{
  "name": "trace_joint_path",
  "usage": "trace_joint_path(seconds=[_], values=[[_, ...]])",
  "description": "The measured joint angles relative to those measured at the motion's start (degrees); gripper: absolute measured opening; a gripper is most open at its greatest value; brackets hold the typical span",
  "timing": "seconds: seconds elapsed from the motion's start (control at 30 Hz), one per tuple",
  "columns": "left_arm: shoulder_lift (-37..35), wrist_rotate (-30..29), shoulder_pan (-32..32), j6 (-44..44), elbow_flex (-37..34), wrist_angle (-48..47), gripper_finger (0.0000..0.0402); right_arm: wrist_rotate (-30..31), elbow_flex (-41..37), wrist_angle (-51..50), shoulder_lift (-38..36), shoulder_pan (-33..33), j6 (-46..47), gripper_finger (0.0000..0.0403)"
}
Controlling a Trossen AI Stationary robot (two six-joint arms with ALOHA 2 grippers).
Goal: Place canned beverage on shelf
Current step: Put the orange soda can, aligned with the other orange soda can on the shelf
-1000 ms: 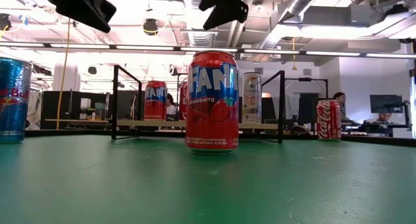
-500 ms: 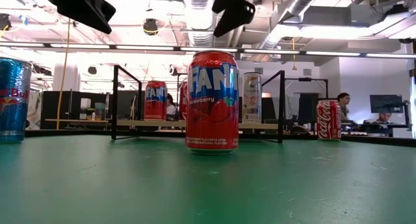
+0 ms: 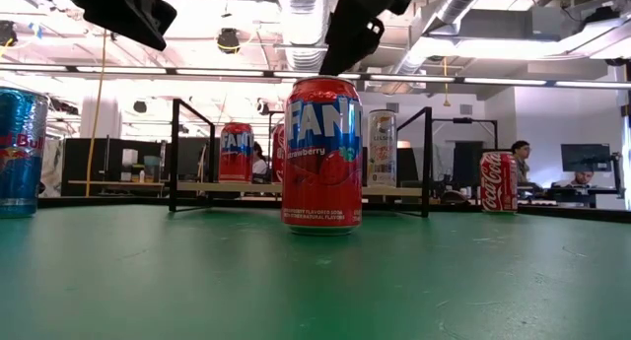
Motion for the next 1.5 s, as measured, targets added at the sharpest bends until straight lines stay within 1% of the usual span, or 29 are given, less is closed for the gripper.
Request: trace_joint_path(seconds=[0.1, 0.23, 0.3, 0.43, 0.63, 0.7, 0.8, 0.87, 1.13, 1.27, 1.37, 1.5], values=[[0.00, 1.10, -0.01, 1.17, 0.00, -0.39, 0.0000, 2.71, -0.02, 0.26, 0.74, 0.99, 0.62, 0.0395], [0.00, 2.55, 0.00, 2.41, 0.00, -0.82, 0.0000, 8.50, -0.02, 0.41, 0.72, 1.87, 2.19, 0.0395], [0.00, 2.88, -0.02, 2.99, 0.00, -1.28, 0.0000, 9.70, -0.02, 0.28, 0.74, 1.91, 3.20, 0.0395], [0.00, 2.90, -0.01, 3.38, 0.00, -1.86, 0.0000, 7.42, -0.02, 0.28, 0.72, 1.53, 4.98, 0.0395], [-0.01, 2.99, -0.02, 3.40, 0.00, -1.88, 0.0000, 7.28, -0.22, 0.55, 3.55, 1.95, 5.12, 0.0395], [0.00, 3.01, -0.02, 3.40, 0.00, -2.09, 0.0000, 6.96, 0.19, 2.65, 4.59, 2.00, 5.09, 0.0395], [-0.04, 2.99, -0.02, 3.40, 0.00, -2.38, 0.0000, 7.30, -0.06, 0.56, 5.81, 2.29, 5.08, 0.0395], [0.00, 3.00, -0.02, 3.40, 0.00, -2.78, 0.0000, 7.51, -0.04, 1.56, 6.55, 2.13, 5.10, 0.0395], [0.00, 2.95, -0.02, 3.05, 0.00, -2.76, 0.0000, 7.32, 0.00, -0.13, 6.28, 1.16, 5.47, 0.0394], [0.00, 2.92, -0.02, 2.90, 0.00, -2.75, 0.0000, 6.66, 0.00, -0.06, 6.05, 0.64, 5.50, 0.0378], [0.00, 2.88, -0.02, 2.88, 0.00, -2.75, 0.0000, 5.08, 0.00, -0.28, 6.05, 0.21, 5.56, 0.0354], [0.00, 2.66, -0.02, 2.86, 0.00, -2.74, 0.0000, 4.50, 0.00, -0.16, 6.03, -0.43, 5.54, 0.0322]])
